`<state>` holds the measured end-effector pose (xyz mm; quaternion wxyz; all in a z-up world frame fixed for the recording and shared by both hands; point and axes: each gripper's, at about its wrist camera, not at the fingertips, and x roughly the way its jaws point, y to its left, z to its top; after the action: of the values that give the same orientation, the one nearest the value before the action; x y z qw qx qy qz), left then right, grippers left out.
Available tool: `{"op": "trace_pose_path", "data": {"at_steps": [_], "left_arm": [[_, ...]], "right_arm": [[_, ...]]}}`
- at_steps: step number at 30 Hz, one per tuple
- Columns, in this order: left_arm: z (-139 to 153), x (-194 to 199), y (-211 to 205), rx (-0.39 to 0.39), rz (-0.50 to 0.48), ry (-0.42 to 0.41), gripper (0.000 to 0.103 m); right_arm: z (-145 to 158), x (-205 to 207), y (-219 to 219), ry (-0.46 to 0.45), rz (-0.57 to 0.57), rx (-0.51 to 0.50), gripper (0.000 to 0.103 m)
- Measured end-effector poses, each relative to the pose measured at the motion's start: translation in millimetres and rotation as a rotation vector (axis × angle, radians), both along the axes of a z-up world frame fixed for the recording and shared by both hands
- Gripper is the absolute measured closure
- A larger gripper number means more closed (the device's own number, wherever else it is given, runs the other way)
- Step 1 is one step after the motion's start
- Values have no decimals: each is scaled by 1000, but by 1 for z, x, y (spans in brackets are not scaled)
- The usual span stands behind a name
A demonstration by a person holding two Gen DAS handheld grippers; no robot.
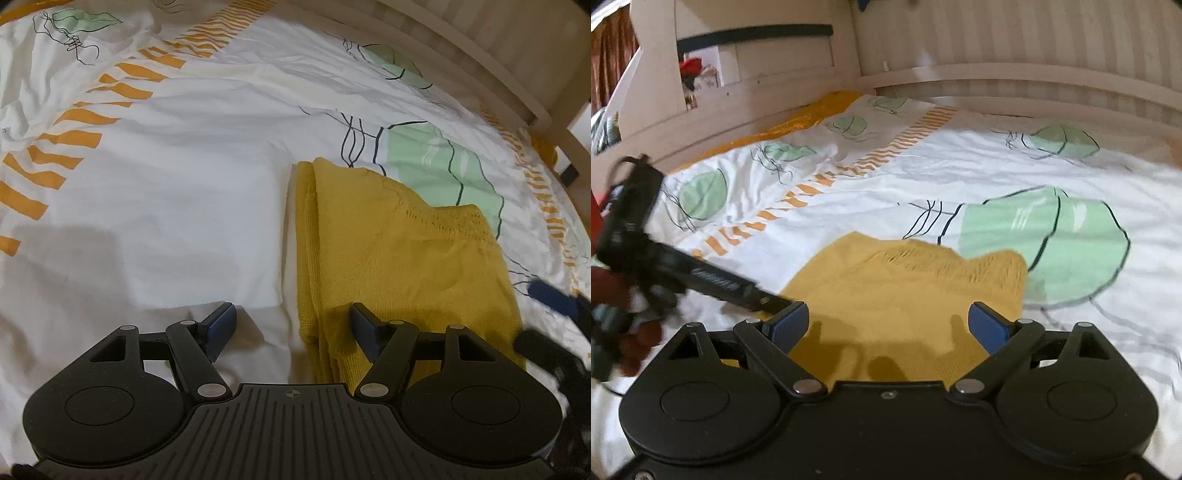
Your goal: Fold small clothes
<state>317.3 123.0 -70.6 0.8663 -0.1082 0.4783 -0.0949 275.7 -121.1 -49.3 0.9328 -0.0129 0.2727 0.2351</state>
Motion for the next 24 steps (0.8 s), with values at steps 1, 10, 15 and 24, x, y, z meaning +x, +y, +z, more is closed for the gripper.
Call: {"op": "trace_pose_path", "data": {"at_steps": [1, 10, 15, 24], "left_arm": [[0, 0, 0, 0, 0, 1, 36], [-1, 1, -1, 9, -4, 1, 35], [5, -6, 1, -27, 18, -10, 37], [6, -40, -1, -141, -38, 41, 37]], "right_arm": [[-3, 7, 0, 3, 8, -4, 9], [-34, 33, -1, 119, 14, -64, 0], [-20, 20, -19, 98, -13, 18, 1], [-20, 15, -63, 165, -148, 163, 1]]}}
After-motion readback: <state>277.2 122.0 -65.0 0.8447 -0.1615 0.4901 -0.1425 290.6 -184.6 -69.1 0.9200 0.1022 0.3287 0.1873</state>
